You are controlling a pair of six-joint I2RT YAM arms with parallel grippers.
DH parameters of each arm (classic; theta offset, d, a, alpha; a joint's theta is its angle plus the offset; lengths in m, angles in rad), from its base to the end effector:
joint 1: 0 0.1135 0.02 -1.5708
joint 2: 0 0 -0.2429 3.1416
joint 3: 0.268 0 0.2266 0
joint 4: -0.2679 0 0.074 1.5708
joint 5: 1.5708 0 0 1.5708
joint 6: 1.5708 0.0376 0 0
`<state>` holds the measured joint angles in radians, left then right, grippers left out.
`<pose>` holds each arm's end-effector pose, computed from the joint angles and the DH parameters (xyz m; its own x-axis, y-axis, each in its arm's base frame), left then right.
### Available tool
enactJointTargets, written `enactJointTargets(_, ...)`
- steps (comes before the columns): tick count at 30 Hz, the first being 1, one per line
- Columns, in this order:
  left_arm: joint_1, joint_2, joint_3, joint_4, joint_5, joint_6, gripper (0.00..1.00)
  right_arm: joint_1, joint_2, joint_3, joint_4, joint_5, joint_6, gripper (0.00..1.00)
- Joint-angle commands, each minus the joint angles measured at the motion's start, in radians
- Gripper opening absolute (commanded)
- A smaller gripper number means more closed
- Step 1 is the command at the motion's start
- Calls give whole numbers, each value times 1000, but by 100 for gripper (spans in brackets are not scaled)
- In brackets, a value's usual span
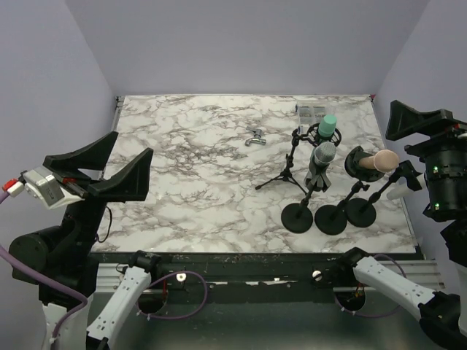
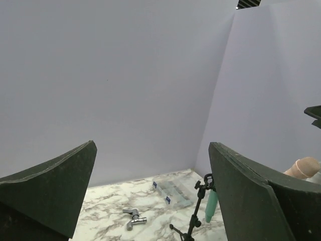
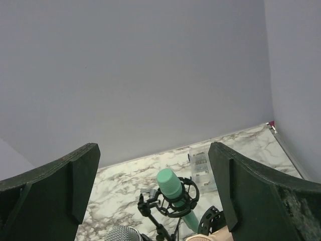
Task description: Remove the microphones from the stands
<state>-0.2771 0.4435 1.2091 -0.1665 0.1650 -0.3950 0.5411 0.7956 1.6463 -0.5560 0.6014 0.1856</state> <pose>0.0063 -0.0082 0.4751 0.3467 -0.4932 -0.7978 0.5782 0.7821 -0.2323 0.0534 0.0072 0.5213 0.2520 0.3290 -0.9101 -0.0073 0.9411 0.3382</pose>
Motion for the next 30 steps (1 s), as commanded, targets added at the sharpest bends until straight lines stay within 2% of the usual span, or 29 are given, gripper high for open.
enactJointTargets(1,-5,49,-9,-2,38,-44,99,-6,-17,-9,-8,57,-9,100)
enactJointTargets(16,-5,175,-13,39,192,-130,99,-7,-3,-50,-22,87,18,100)
enactJointTargets(21,-20,232,-52,82,290,-199,99,-6,-31,-97,18,6,24,100)
enactJointTargets(24,-81,274,-85,113,300,-215,99,-6,-49,-135,41,-84,26,100)
enactJointTargets(30,-300,365,-111,124,188,-160,99,-6,-147,-246,121,-192,21,100)
